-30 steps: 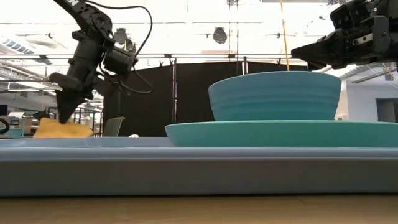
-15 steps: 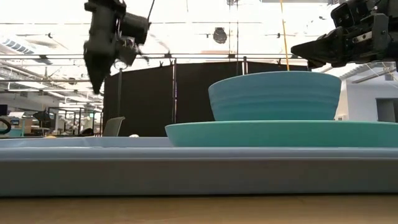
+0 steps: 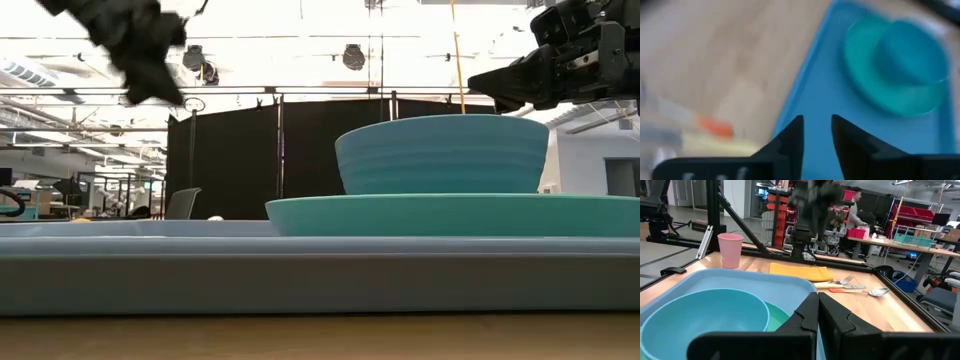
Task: Set up tray
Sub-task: Put the yellow napkin on the blue serving tray to the left of the light green plate
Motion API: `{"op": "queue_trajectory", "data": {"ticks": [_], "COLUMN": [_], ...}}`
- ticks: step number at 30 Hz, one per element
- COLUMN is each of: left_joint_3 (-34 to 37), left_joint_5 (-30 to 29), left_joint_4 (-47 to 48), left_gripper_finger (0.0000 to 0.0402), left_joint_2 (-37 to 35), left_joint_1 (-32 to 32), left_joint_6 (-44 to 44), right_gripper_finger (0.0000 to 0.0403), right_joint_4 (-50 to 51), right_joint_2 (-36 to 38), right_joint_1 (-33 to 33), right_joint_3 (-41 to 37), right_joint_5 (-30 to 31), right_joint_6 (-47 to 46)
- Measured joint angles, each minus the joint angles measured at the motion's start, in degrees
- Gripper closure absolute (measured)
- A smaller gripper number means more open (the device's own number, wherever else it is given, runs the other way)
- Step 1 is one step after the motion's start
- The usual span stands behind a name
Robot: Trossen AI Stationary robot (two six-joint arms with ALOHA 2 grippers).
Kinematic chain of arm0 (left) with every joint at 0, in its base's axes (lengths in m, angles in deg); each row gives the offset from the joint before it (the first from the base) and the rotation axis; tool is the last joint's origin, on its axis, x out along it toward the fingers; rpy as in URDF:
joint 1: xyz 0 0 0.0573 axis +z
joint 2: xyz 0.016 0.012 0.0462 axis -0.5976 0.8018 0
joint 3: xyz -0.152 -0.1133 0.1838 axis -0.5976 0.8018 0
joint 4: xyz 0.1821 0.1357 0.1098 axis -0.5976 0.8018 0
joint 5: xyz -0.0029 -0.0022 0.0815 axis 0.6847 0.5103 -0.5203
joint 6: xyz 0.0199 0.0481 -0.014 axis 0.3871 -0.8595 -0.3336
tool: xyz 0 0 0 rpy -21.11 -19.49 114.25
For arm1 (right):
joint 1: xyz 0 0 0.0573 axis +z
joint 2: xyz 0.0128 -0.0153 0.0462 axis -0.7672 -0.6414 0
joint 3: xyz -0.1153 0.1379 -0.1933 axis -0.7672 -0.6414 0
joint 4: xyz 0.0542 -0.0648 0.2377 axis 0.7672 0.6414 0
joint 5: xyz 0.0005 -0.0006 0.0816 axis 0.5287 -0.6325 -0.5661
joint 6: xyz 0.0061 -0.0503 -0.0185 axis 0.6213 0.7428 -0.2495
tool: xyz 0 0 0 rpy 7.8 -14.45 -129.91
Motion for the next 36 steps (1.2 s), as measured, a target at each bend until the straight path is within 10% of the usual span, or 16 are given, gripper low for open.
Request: {"op": "queue_trajectory", "data": {"ticks": [8,36], "left_joint_3": [6.9,6.9], "left_joint_5": [-12.3,-34.4], "left_joint_4": [-0.6,12.2], "left_gripper_finger": [0.0396,0.0398], "left_joint_2": [1.2,16.7], "left_joint_1": [-13.6,-48.1], "left_joint_6": [8.4,25.3], "right_gripper_finger": [0.0403,0.0403], "right_joint_4": [-0.5,-0.7], "right_joint_2": [0.0,-0.1], "right_joint_1": [0.0,0.0], "right_joint_3": [0.0,0.0], "right_joint_5": [0.0,0.0], "right_joint_6": [0.8,-0.8]}}
